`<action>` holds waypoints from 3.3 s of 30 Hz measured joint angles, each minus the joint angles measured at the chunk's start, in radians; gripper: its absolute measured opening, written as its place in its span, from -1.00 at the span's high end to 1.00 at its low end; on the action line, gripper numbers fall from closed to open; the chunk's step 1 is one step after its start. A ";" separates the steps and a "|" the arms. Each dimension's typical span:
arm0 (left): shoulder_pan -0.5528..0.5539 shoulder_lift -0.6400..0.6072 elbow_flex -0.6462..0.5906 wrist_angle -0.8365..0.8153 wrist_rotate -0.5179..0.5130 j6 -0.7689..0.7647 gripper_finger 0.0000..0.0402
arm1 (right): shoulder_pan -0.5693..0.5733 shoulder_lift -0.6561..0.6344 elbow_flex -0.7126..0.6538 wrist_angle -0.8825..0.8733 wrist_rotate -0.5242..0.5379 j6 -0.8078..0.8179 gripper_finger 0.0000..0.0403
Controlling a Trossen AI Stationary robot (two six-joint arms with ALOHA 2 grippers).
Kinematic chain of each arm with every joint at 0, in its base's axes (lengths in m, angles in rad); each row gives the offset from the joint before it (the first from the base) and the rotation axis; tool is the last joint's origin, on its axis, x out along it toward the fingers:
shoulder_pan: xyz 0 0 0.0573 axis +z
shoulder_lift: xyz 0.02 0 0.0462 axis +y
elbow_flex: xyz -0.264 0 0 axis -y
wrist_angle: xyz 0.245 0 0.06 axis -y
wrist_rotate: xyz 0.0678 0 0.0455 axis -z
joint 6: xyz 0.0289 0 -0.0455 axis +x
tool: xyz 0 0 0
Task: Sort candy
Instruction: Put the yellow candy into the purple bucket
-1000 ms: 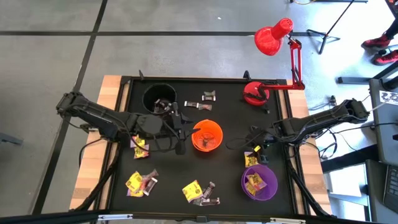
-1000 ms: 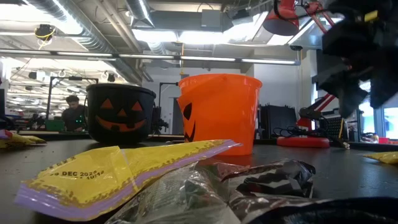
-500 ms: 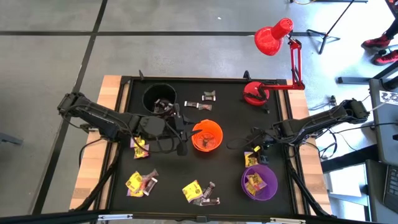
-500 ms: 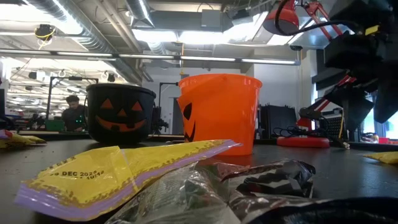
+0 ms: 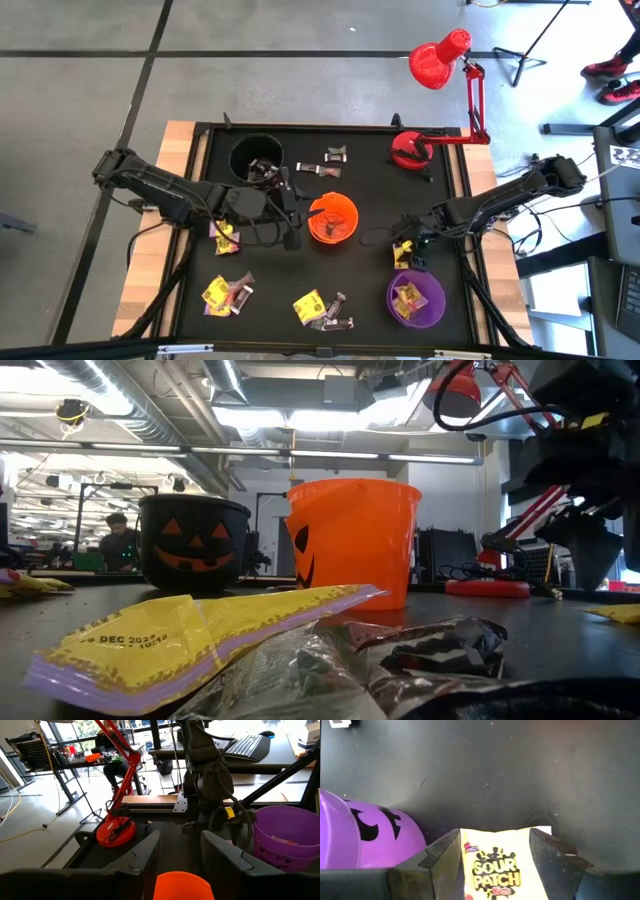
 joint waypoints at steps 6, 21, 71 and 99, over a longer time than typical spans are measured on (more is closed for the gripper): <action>0.000 0.000 0.000 -0.029 0.000 -0.009 0.34 | -0.003 0.057 -0.009 -0.033 0.071 -0.010 -0.15; 0.000 0.000 0.000 -0.038 0.000 -0.014 0.34 | -0.003 0.060 -0.005 -0.081 0.158 -0.007 0.61; 0.000 0.001 0.000 -0.059 -0.003 -0.032 0.34 | 0.332 -0.008 0.681 -0.453 -0.016 0.006 1.00; 0.000 0.001 0.000 -0.059 -0.031 -0.081 0.34 | 0.404 0.053 0.681 -0.458 -0.041 0.087 0.97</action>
